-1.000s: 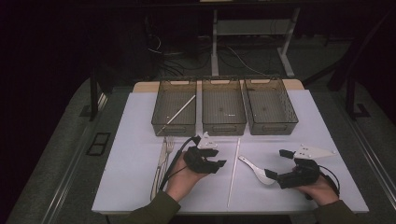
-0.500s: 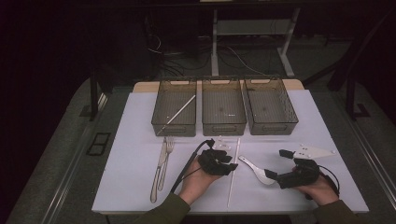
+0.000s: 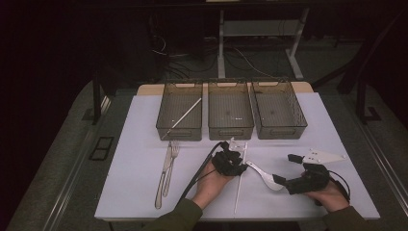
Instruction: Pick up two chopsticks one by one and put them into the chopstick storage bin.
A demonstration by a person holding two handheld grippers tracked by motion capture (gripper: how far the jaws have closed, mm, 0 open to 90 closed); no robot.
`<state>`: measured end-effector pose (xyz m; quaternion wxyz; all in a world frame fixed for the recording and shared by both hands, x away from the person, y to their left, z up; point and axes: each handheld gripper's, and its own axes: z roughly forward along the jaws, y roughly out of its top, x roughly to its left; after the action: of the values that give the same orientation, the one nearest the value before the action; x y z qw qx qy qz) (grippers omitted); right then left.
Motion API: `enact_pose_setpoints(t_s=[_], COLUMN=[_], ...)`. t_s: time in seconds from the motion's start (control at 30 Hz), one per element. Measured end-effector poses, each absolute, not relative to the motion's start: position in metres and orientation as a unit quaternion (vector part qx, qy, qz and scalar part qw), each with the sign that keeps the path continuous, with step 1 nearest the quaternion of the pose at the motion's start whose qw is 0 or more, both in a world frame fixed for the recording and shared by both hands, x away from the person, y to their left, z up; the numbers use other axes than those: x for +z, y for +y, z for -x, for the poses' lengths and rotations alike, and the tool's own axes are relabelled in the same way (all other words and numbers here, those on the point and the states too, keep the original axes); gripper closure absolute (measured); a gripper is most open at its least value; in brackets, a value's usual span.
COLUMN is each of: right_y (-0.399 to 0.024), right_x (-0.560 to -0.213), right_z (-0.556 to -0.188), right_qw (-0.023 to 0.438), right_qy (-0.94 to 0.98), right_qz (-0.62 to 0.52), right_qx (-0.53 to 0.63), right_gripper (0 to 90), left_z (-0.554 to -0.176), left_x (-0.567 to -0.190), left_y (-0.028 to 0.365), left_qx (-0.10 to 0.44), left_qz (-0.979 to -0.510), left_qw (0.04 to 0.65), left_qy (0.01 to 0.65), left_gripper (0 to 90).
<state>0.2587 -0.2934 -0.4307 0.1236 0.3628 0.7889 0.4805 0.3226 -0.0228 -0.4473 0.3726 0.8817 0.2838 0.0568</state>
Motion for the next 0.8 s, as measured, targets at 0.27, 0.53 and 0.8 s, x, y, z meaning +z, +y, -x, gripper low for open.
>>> enact_pose_setpoints(t_s=[0.27, 0.53, 0.8], right_y=[-0.2933, -0.2934, -0.2941], right_x=[-0.4304, -0.4302, -0.4298], right_z=[-0.2583, -0.2581, -0.258], right_qw=[0.124, 0.124, 0.122], right_qy=[0.789, 0.788, 0.788], right_qz=[-0.362, -0.363, -0.363], right_qx=[0.481, 0.481, 0.482], right_gripper=[0.9, 0.9, 0.9], left_z=[-0.3219, -0.3234, -0.3241], left_x=[-0.4471, -0.4421, -0.4407], left_y=[-0.0244, -0.0219, -0.0154], left_qx=[0.065, 0.078, 0.069], left_qz=[-0.887, -0.897, -0.9], left_qw=[0.368, 0.351, 0.342], left_qy=[0.273, 0.256, 0.261], left_gripper=[72.1, 76.1, 74.7])
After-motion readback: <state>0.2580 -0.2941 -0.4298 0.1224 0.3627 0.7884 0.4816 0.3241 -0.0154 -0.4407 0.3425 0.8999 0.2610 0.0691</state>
